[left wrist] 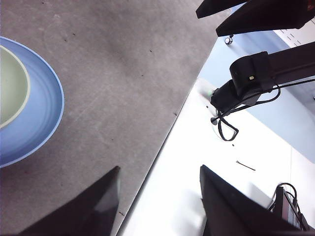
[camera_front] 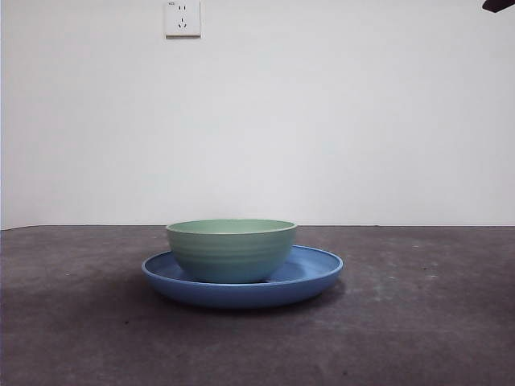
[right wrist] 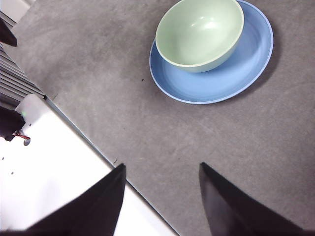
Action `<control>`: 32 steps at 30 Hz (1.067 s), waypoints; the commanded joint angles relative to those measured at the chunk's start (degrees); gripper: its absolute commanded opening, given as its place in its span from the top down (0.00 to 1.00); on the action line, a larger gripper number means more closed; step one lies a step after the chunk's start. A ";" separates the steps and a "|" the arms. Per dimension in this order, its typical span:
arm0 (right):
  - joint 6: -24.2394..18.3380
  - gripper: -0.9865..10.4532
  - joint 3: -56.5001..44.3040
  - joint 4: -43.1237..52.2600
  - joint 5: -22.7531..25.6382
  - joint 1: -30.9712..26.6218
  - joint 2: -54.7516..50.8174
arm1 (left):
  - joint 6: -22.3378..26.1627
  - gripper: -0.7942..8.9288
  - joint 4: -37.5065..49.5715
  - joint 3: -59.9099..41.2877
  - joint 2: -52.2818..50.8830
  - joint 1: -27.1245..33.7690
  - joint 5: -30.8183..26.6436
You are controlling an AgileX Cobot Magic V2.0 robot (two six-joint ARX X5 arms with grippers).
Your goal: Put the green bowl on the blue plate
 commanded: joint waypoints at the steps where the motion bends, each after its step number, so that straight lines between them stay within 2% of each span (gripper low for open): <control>1: -0.85 0.70 1.09 0.37 -0.11 0.50 0.39 | 0.68 0.66 0.44 0.33 0.42 -0.35 0.28; 4: -0.87 0.74 1.09 0.17 -0.04 0.50 0.39 | 0.68 0.68 0.44 0.33 0.42 -0.35 0.28; 7: -1.55 0.90 1.09 0.13 -0.04 0.50 0.39 | 0.68 0.84 0.44 0.33 0.42 -0.35 0.28; 8: -1.95 0.91 1.09 0.13 -0.04 0.50 0.39 | 0.68 0.90 0.44 0.33 0.42 -0.35 0.28; 32: -1.92 0.91 1.09 0.24 -0.02 0.50 0.39 | 0.68 0.91 0.50 0.35 0.42 -0.35 0.31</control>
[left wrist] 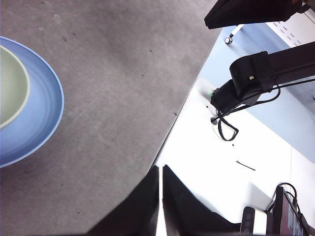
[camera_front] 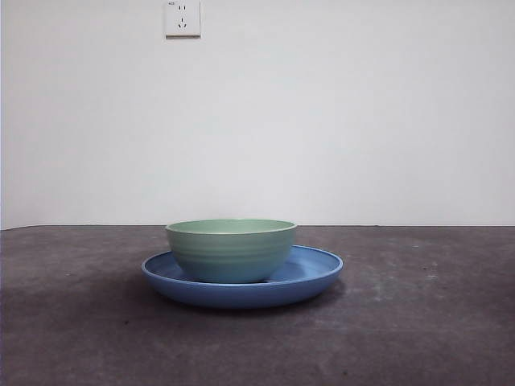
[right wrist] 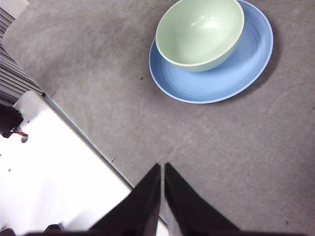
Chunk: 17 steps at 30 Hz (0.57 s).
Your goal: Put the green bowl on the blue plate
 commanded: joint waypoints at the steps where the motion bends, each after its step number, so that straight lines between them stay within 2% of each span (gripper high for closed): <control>1: -0.81 0.91 1.09 0.42 -0.04 0.50 0.39 | 0.68 0.91 0.52 0.35 0.42 -0.35 0.28; 5: -0.81 0.91 1.09 0.42 -0.04 0.50 0.39 | 2.21 0.91 1.20 0.35 -0.96 0.44 -0.85; 7: -0.83 0.91 1.09 0.42 -0.04 0.50 0.39 | 3.80 0.91 4.31 0.33 -2.95 2.29 -3.48; 13: -0.81 0.91 1.09 0.42 -0.07 0.50 0.39 | 4.07 0.91 25.16 -0.92 -11.23 12.72 -15.28; 17: -0.83 0.91 1.09 0.42 -0.04 0.50 0.39 | 4.98 0.91 34.14 -4.59 -18.14 20.76 -24.06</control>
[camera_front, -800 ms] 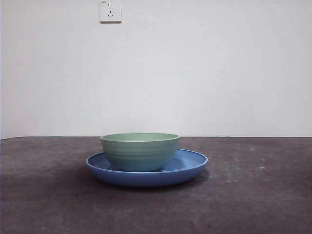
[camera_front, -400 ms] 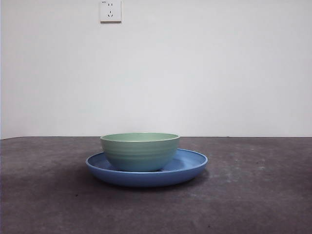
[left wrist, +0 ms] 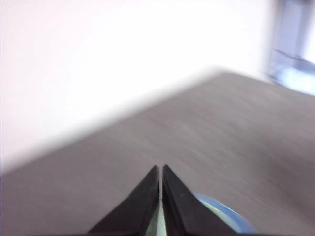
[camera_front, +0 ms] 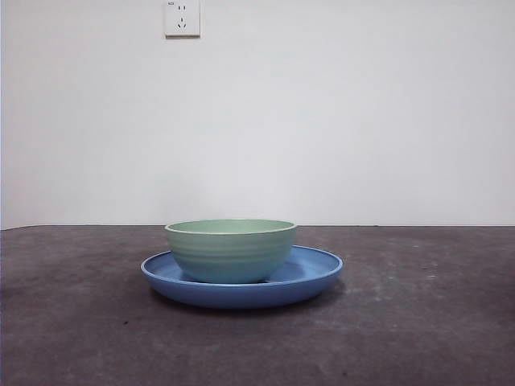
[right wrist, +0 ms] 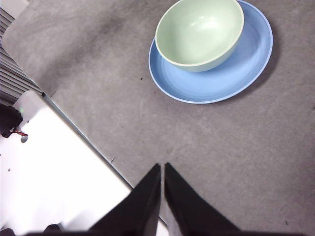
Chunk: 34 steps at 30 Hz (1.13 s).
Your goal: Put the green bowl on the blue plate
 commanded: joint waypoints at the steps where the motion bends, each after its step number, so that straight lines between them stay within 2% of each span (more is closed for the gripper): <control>1: -0.68 0.91 1.11 0.39 -0.04 0.50 0.39 | 1.62 0.91 4.55 -2.91 -3.96 4.11 -6.25; 6: -0.68 0.91 1.11 0.42 -0.04 0.50 0.39 | 1.64 0.91 10.91 -13.31 -13.55 9.68 -19.23; 10: -0.70 0.91 1.11 0.42 -0.04 0.50 0.39 | 1.64 0.91 13.11 -22.49 -20.50 12.00 -23.41; 21: -0.70 0.91 1.11 0.39 -0.04 0.50 0.39 | -0.39 0.91 15.04 -44.19 -35.67 15.13 -23.89; 34: -0.68 0.91 1.11 0.39 -0.04 0.50 0.39 | -0.79 0.91 14.29 -54.38 -40.02 15.15 -23.89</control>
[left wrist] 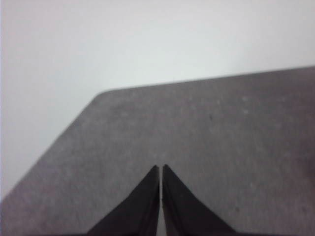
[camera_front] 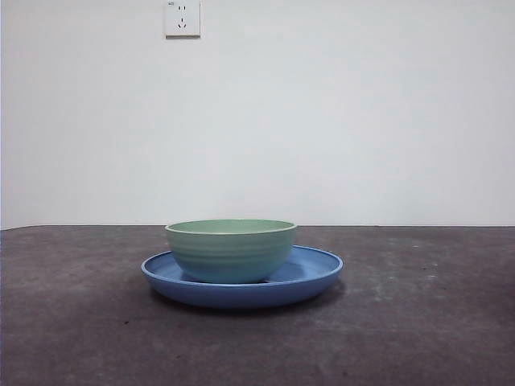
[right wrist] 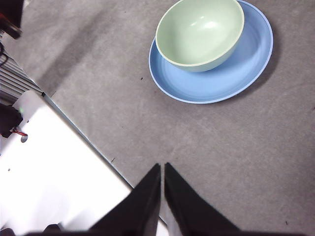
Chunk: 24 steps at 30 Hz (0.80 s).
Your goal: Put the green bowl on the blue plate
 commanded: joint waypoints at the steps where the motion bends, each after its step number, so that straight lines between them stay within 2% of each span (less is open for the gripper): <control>1: -0.63 0.91 1.09 0.42 -0.04 0.50 0.39 | -0.26 0.91 0.35 -1.31 -0.09 0.15 -0.17; 9: -0.63 0.91 1.09 0.42 -0.07 0.50 0.39 | -0.57 0.91 -5.14 -2.12 -0.09 0.15 -0.11; 13: -0.66 0.91 1.09 0.42 -0.04 0.50 0.39 | -4.48 0.91 -5.07 -2.12 -0.09 0.15 -0.11; 24: -0.66 0.91 1.09 0.42 -0.04 0.50 0.39 | -4.57 0.91 -5.05 -2.12 -0.07 0.15 -0.11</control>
